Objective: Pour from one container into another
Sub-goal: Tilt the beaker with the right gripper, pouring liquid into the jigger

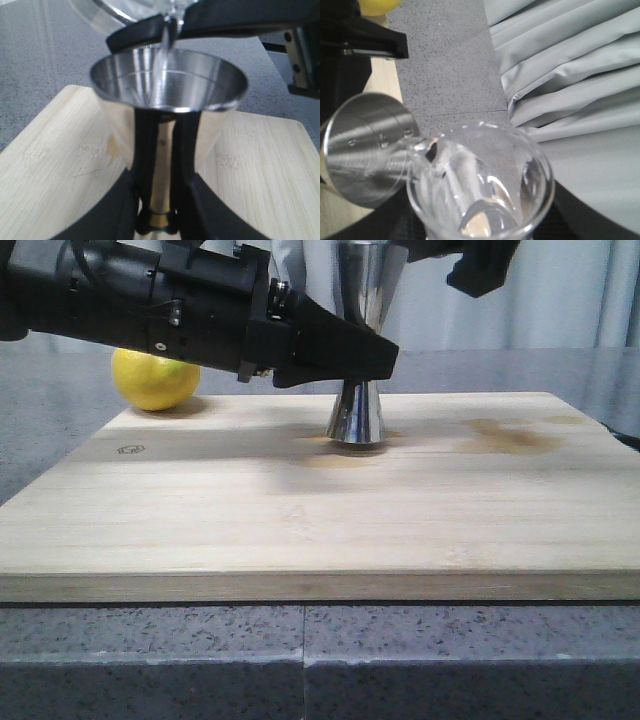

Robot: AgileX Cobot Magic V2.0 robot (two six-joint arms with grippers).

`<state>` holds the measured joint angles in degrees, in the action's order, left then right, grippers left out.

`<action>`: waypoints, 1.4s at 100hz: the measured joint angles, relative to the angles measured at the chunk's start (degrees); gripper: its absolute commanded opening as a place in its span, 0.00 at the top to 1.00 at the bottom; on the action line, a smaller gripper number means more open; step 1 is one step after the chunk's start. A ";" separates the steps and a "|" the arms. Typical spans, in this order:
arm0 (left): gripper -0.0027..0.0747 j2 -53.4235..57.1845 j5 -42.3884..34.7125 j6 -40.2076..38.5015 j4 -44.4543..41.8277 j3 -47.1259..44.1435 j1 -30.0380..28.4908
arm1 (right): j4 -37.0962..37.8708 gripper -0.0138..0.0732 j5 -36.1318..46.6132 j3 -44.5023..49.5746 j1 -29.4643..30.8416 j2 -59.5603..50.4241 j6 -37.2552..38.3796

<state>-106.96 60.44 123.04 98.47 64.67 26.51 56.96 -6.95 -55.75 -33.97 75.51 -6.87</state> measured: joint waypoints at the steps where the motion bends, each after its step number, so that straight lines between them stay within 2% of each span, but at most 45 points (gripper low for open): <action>1: 0.83 0.00 0.00 0.00 0.00 0.00 0.00 | 0.13 0.47 0.00 0.00 0.00 0.00 0.00; 140: 0.83 0.00 0.00 0.00 0.52 0.00 0.00 | 8.58 0.47 0.27 0.00 0.00 0.00 0.00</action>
<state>-106.96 60.44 123.04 98.99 64.67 26.51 65.55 -6.68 -55.75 -33.97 75.51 -6.87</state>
